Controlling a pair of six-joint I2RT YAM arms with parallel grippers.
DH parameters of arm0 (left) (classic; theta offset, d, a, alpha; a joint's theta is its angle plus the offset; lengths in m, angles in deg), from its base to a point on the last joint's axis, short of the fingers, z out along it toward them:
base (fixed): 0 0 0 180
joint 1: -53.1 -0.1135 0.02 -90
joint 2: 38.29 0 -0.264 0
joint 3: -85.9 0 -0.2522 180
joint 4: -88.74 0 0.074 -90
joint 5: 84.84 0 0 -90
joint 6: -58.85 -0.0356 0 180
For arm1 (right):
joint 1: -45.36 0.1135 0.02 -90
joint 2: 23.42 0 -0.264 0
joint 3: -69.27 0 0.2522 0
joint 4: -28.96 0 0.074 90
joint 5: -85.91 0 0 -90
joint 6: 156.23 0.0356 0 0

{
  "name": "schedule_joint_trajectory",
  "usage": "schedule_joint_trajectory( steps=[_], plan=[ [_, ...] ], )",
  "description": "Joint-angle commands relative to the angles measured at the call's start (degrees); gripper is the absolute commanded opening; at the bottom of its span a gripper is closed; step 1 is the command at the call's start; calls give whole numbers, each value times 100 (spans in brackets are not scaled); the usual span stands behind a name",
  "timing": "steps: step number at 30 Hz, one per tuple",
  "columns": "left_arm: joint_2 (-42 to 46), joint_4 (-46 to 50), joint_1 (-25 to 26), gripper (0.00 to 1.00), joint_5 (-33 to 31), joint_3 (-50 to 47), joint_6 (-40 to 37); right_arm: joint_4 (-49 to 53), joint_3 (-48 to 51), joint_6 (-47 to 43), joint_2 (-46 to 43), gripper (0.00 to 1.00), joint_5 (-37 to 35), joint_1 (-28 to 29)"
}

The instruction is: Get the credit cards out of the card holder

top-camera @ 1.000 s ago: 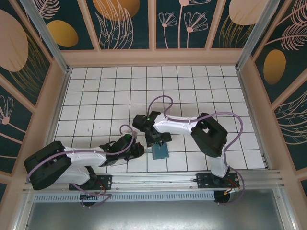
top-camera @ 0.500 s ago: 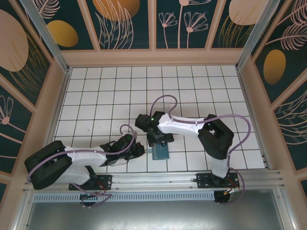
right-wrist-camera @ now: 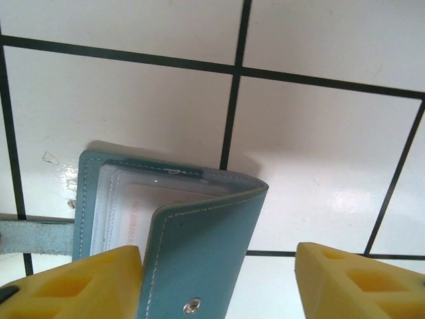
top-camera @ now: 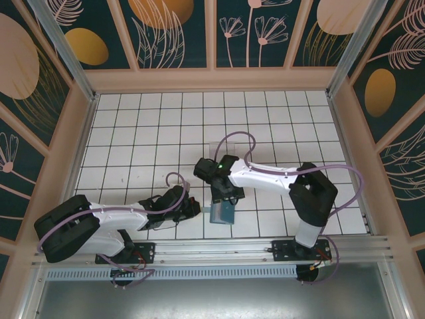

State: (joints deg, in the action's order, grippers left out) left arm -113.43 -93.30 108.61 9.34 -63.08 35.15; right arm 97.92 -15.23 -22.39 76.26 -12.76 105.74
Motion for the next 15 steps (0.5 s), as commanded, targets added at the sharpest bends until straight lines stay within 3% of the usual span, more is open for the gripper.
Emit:
schedule_joint_trajectory(
  steps=[1,9,15],
  plan=[
    [-44,498,26,1,-163,15,107,148,269,175,-303,58,75,-78],
    [-88,577,30,1,-207,67,142,-3,777,417,-820,45,338,-140],
    [-105,612,26,1,-205,94,162,-547,1402,565,-1198,42,708,-270]
  ],
)
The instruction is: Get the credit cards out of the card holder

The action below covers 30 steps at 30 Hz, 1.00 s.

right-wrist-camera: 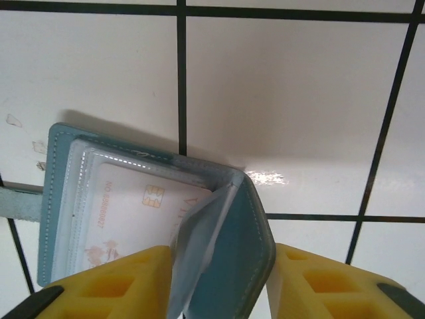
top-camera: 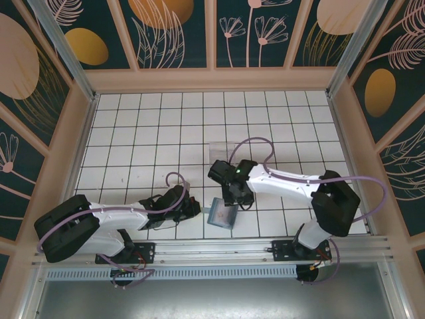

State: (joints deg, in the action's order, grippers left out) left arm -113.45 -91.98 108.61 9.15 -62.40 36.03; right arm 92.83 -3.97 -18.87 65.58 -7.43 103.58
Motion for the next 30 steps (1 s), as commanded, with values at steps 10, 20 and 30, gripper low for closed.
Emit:
schedule_joint_trajectory(
  steps=[10,20,30],
  plan=[
    [-192,534,22,1,-174,104,67,-503,682,313,-389,59,219,-194],
    [-199,676,24,1,-273,206,76,-797,940,382,-741,16,219,-358],
    [-155,819,-493,1,-229,419,-280,-2362,1407,0,-1009,9,751,-988]
  ],
)
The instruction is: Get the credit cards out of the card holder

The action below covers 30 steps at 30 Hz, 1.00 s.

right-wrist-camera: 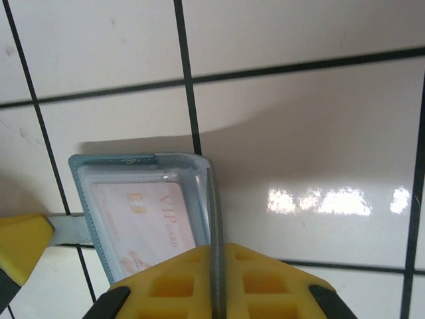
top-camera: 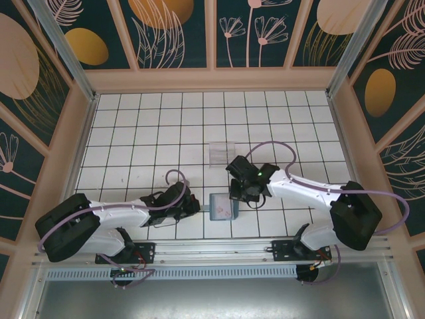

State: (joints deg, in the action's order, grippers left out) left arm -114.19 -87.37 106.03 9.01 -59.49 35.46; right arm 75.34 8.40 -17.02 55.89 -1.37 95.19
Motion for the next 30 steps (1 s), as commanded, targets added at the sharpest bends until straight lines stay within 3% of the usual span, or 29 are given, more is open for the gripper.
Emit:
schedule_joint_trajectory(
  steps=[1,8,17,21,30],
  plan=[
    [-74,407,-314,1,-202,178,-299,-768,202,-269,0,9,194,-214],
    [-233,704,-723,2,-58,522,-776,-1146,158,-826,366,12,280,-522],
    [-432,941,-734,2,44,620,-848,-507,484,-718,450,43,-766,-588],
    [-382,1083,-736,2,-7,597,-827,-382,695,-520,474,48,-993,-588],
    [-494,1087,-734,2,201,639,-884,-573,996,-336,807,45,-1199,-579]
  ],
)
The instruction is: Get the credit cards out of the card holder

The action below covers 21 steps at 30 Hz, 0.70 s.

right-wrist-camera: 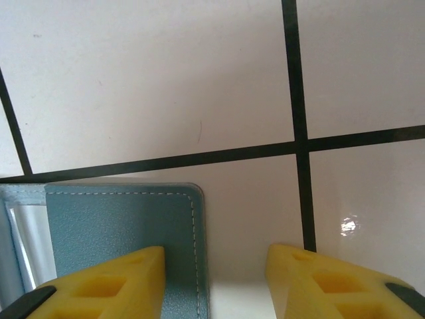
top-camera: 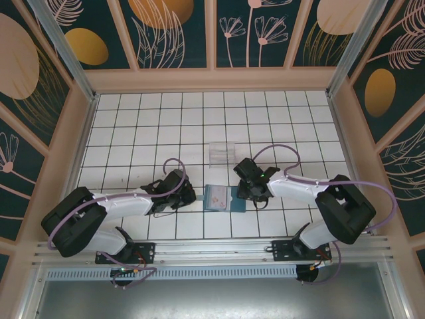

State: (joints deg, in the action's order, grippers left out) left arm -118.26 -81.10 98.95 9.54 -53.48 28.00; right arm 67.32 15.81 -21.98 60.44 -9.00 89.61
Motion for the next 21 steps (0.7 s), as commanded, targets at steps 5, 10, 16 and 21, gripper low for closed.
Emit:
schedule_joint_trajectory(
  steps=[5,10,16,21],
  plan=[
    [247,499,-16,4,248,-30,-144,545,-58,141,120,45,-545,30],
    [430,534,-19,7,260,-1,-184,769,-519,69,-466,46,-415,31],
    [402,438,-16,8,446,21,-179,605,-881,76,-731,46,209,66],
    [403,507,-16,9,451,64,-220,142,-905,113,-706,43,933,90]
  ],
)
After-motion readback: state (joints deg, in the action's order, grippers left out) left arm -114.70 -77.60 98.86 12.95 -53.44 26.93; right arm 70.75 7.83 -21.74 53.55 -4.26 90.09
